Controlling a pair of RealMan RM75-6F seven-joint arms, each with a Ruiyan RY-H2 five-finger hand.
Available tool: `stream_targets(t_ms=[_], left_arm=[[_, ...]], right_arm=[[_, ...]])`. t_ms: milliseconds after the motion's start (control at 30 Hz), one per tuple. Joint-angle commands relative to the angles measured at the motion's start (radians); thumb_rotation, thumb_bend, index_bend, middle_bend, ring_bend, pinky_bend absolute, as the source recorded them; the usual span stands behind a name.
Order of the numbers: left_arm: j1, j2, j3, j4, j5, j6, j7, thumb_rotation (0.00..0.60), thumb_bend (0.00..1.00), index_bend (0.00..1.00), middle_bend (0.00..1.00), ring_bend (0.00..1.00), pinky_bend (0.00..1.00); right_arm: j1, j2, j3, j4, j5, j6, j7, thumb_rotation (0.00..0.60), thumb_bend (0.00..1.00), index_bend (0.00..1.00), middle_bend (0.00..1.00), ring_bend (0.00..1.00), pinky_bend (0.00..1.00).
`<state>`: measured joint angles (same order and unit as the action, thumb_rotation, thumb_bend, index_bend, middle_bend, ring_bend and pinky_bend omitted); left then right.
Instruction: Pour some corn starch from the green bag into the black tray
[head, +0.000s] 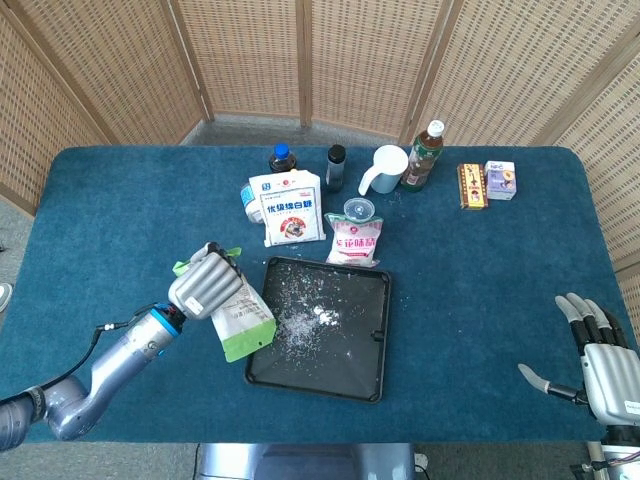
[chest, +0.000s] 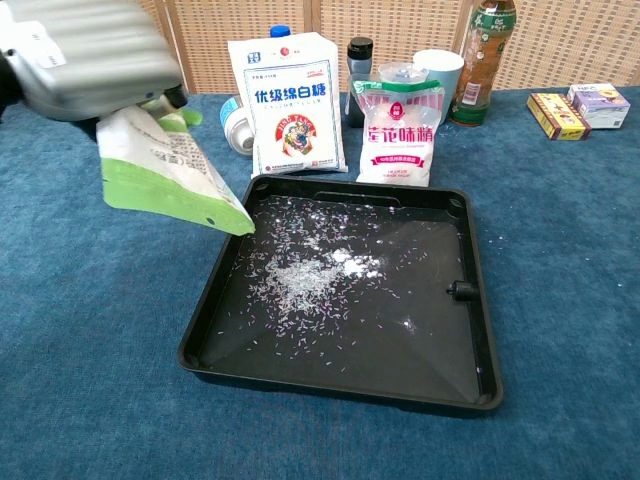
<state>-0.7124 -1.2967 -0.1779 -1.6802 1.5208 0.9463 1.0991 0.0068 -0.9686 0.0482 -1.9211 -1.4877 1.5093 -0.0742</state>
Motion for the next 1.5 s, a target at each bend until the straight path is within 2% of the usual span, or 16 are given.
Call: stream_targets(t_ms=[33,133,333,433,533,633,700,767,967,1133,1200,1333,1500], left_arm=[[-0.064,-0.015,-0.003,0.006,0.020,-0.044,0.162,0.600,0.35,0.81,0.72,0.69,0.66],[-0.096,-0.021,0.005,0.006,0.032,-0.076,0.252,0.600,0.35,0.81,0.72,0.69,0.66],[-0.116,-0.047,-0.003,0.012,-0.023,-0.085,0.331,0.600,0.38,0.83,0.74,0.69,0.66],[-0.137,-0.046,0.009,0.028,0.005,-0.086,0.411,0.600,0.39,0.86,0.76,0.69,0.66],[-0.137,-0.065,-0.001,0.023,0.003,-0.050,0.423,0.600,0.41,0.88,0.78,0.69,0.66],[-0.117,-0.106,-0.018,0.015,-0.056,0.001,0.432,0.600,0.42,0.91,0.80,0.69,0.66],[-0.132,-0.104,0.006,0.026,-0.044,-0.018,0.526,0.600,0.42,0.91,0.81,0.69,0.67],[-0.136,-0.109,0.019,0.015,-0.049,-0.026,0.546,0.600,0.41,0.91,0.81,0.69,0.67],[-0.097,-0.142,0.000,-0.011,-0.111,0.057,0.419,0.600,0.41,0.91,0.81,0.69,0.67],[-0.036,-0.149,-0.003,-0.019,-0.153,0.141,0.233,0.600,0.41,0.91,0.81,0.69,0.67],[-0.002,-0.160,-0.003,-0.012,-0.169,0.184,0.138,0.600,0.41,0.91,0.81,0.69,0.67],[0.076,-0.202,-0.011,-0.003,-0.244,0.245,-0.142,0.600,0.41,0.91,0.81,0.69,0.67],[0.135,-0.246,-0.009,0.079,-0.250,0.292,-0.411,0.600,0.41,0.91,0.81,0.69,0.67]], right_arm=[[0.001,-0.001,-0.001,0.001,0.001,-0.003,-0.002,0.270,0.00,0.04,0.06,0.04,0.05],[0.002,-0.001,0.000,0.001,0.003,-0.003,0.000,0.272,0.00,0.04,0.06,0.04,0.05],[0.001,0.004,0.004,0.006,0.012,-0.003,0.016,0.273,0.00,0.04,0.06,0.04,0.05],[0.003,0.005,0.005,0.008,0.014,-0.006,0.019,0.272,0.00,0.04,0.06,0.04,0.05],[0.003,0.005,0.005,0.007,0.011,-0.004,0.018,0.271,0.00,0.04,0.06,0.04,0.05],[0.002,0.004,0.004,0.007,0.009,-0.003,0.017,0.270,0.00,0.04,0.06,0.04,0.05],[0.003,0.003,0.002,0.008,0.009,-0.007,0.014,0.270,0.00,0.04,0.06,0.04,0.05],[0.004,0.002,0.000,0.007,0.007,-0.010,0.011,0.271,0.00,0.04,0.06,0.04,0.05],[0.004,0.000,0.000,0.008,0.008,-0.009,0.009,0.268,0.00,0.04,0.06,0.04,0.05],[0.006,-0.002,-0.002,0.008,0.007,-0.013,0.005,0.273,0.00,0.04,0.06,0.04,0.05],[0.006,-0.003,-0.002,0.007,0.006,-0.013,0.001,0.274,0.00,0.04,0.06,0.04,0.05],[0.007,-0.008,-0.006,0.005,0.002,-0.016,-0.013,0.270,0.00,0.04,0.06,0.04,0.05],[0.009,-0.015,-0.010,0.003,0.000,-0.021,-0.030,0.269,0.00,0.04,0.06,0.04,0.05]])
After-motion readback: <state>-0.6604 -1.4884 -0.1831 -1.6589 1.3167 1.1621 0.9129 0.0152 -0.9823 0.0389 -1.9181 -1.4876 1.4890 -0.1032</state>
